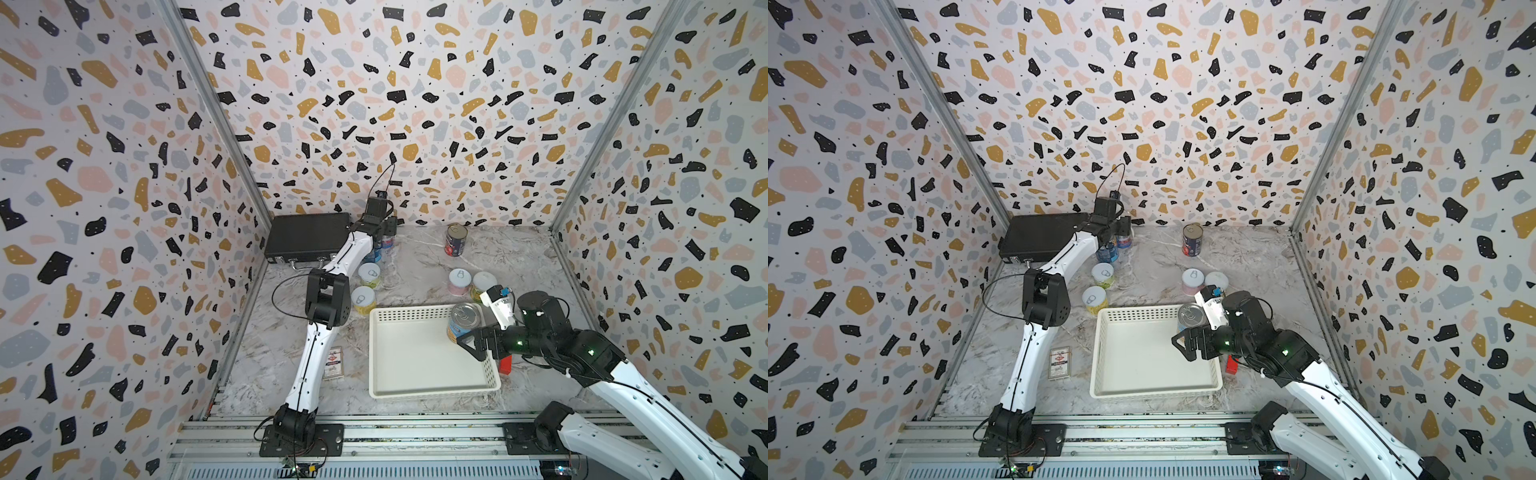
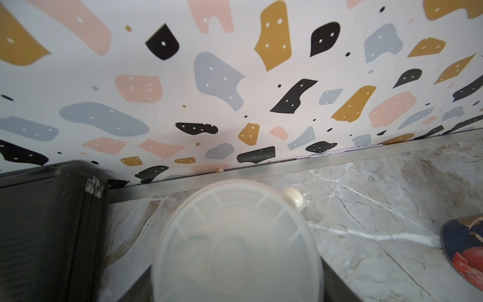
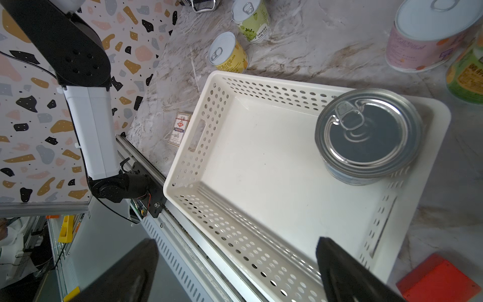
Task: Put the canned food in the basket
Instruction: Pick up the canned food from the center of the board.
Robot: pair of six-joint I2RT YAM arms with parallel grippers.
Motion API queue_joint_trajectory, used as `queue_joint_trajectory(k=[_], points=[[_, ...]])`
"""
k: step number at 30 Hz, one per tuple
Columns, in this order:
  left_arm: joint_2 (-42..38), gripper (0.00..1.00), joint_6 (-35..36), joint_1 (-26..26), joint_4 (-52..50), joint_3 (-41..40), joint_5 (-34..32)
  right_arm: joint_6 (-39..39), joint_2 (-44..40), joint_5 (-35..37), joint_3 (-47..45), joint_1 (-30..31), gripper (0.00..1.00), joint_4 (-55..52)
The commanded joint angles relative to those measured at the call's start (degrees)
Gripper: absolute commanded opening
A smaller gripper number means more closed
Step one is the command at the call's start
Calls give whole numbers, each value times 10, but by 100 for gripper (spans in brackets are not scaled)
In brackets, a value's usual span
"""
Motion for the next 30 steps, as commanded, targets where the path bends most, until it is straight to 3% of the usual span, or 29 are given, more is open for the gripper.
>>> queue_joint_trajectory(k=[1, 8, 13, 19, 22, 30], points=[[-53, 39, -13, -3, 20, -9, 34, -5, -3, 6, 1, 2, 100, 7], [-107, 28, -15, -6, 4, -21, 51, -5, -5, 3, 1, 2, 100, 7], [-149, 27, 7, -19, -13, -48, 58, -4, -8, 2, 2, 2, 100, 7], [-259, 20, -1, -21, 92, -208, 99, -6, -13, 19, 1, 2, 100, 1], [-316, 26, -3, -21, 157, -292, 129, -6, -13, 24, -1, 2, 100, 2], [-388, 18, 9, -32, 134, -335, 150, -10, -9, 42, -1, 2, 100, 2]])
